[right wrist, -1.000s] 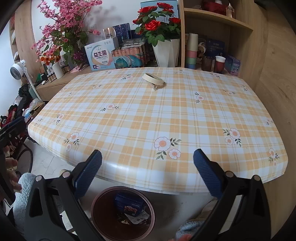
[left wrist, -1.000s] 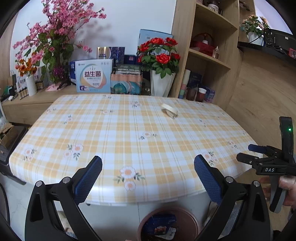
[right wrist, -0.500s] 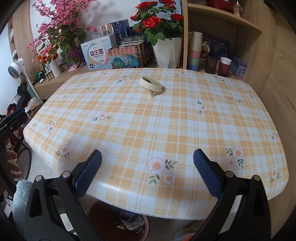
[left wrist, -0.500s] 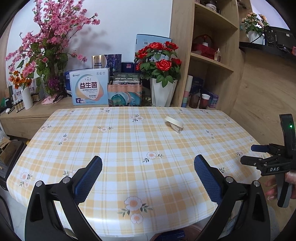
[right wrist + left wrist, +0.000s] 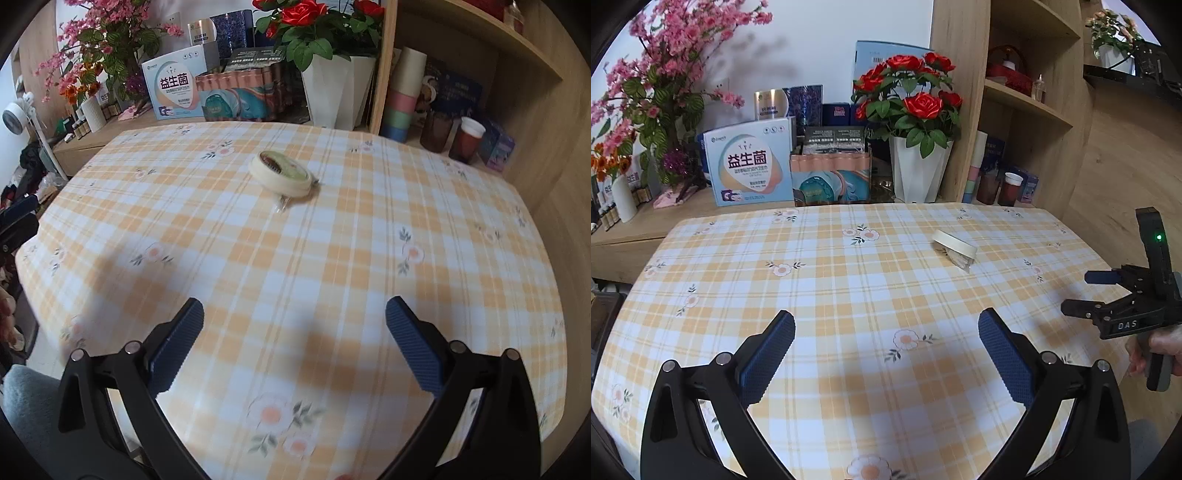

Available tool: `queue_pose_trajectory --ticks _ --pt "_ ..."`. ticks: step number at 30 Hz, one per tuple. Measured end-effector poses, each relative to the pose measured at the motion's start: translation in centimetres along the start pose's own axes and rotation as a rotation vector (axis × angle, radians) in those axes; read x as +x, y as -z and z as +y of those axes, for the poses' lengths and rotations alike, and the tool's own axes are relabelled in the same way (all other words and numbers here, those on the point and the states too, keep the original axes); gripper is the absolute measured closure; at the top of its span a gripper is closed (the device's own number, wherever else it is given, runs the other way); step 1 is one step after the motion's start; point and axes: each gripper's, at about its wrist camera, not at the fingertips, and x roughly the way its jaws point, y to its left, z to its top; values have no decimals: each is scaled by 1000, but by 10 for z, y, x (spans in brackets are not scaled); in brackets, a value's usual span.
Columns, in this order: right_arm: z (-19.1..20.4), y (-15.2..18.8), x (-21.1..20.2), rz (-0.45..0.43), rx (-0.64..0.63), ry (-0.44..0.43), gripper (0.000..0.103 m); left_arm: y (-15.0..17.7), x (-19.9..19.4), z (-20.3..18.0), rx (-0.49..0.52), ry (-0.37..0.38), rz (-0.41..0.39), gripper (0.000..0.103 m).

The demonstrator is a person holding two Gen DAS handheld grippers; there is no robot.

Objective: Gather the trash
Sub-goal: 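Grasp the tape roll with the right gripper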

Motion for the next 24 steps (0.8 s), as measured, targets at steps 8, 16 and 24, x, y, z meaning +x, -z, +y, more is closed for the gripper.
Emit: queue_pose_trajectory --ticks 8,16,24 --pt "-4 -55 62 -20 -70 -18 6 -20 51 23 -56 7 48 6" --pt "12 -102 124 -1 -88 -69 6 -34 91 34 -73 -11 66 6" --pt "-19 -127 161 -1 254 -190 6 -34 110 42 -83 -6 83 6"
